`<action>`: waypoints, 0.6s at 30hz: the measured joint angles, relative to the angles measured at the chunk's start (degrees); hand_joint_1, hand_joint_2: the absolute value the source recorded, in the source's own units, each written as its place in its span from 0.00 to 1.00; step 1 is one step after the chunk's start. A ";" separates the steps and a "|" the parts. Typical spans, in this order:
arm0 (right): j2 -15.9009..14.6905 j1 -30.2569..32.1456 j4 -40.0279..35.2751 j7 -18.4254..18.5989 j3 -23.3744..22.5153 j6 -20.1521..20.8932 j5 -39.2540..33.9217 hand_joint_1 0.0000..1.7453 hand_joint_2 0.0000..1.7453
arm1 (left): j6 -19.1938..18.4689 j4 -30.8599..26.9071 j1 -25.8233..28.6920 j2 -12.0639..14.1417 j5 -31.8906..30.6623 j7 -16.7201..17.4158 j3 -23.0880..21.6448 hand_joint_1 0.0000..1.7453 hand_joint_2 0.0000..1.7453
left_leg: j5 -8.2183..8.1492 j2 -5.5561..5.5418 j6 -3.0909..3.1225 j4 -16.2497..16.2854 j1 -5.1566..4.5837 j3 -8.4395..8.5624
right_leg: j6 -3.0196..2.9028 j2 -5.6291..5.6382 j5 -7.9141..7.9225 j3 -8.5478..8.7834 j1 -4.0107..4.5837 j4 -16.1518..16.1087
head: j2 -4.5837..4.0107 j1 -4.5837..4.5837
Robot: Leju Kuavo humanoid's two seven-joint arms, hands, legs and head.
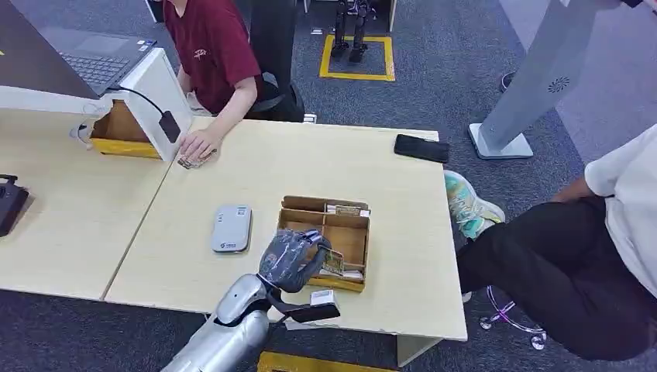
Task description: Pass the card to the sensor for recognition and then transmit it.
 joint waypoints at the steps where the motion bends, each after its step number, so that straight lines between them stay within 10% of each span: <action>1: 0.00 0.00 0.00 0.00 0.00 0.00 0.00 0.00 0.00 | -0.13 -0.42 0.00 0.18 0.16 0.00 0.00 1.00 1.00 | 0.00 0.00 0.00 0.00 0.00 0.00 | 0.00 0.00 0.00 0.00 0.00 0.00 | 0.00 -0.02; 18: 0.00 -0.01 0.00 -0.41 0.00 0.04 0.00 0.00 0.00 | -1.25 -2.80 -3.19 2.65 2.19 1.20 0.24 1.00 1.00 | 0.03 -0.01 -0.01 0.00 0.00 0.00 | -0.01 -0.01 0.01 0.01 0.00 0.01 | 0.00 0.00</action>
